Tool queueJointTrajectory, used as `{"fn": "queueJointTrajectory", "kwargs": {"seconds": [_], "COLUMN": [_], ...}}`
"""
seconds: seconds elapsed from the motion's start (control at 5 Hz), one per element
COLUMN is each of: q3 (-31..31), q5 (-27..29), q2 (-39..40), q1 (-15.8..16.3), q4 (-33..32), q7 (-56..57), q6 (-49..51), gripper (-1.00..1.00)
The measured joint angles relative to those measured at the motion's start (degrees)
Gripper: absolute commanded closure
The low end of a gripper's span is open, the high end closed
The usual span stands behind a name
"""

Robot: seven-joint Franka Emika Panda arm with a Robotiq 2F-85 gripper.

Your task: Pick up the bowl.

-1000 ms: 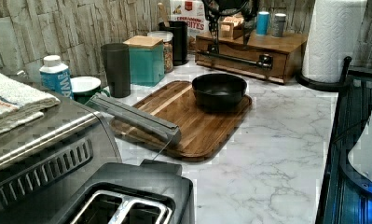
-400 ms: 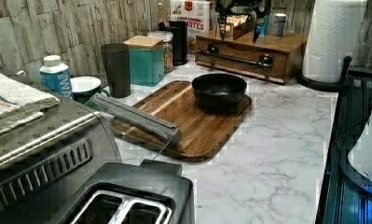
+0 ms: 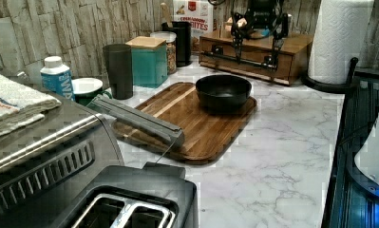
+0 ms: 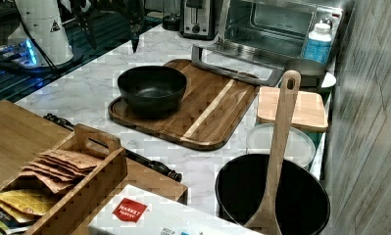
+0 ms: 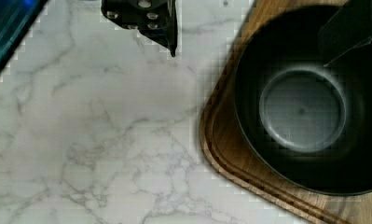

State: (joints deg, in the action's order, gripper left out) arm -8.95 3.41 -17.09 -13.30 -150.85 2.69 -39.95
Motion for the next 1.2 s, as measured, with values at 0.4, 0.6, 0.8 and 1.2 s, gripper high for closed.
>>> {"fn": "queueJointTrajectory", "kwargs": {"seconds": [0.4,0.6,0.8,1.2], "q3": [-0.5,-1.0,-1.0,-0.8], "q5": [1.1,2.9,6.8,5.2], "q2": [4.0,6.0,7.6,9.9], "q1": [0.2,0.1,0.6,0.8], "q4": [-4.4,-4.9,-5.9,-6.2], "q7": [0.0,2.2,6.8,7.3], "q6": [-9.1,-9.3,-15.9,-24.4], "gripper": [-1.0,-1.0,-1.0,-1.0]}}
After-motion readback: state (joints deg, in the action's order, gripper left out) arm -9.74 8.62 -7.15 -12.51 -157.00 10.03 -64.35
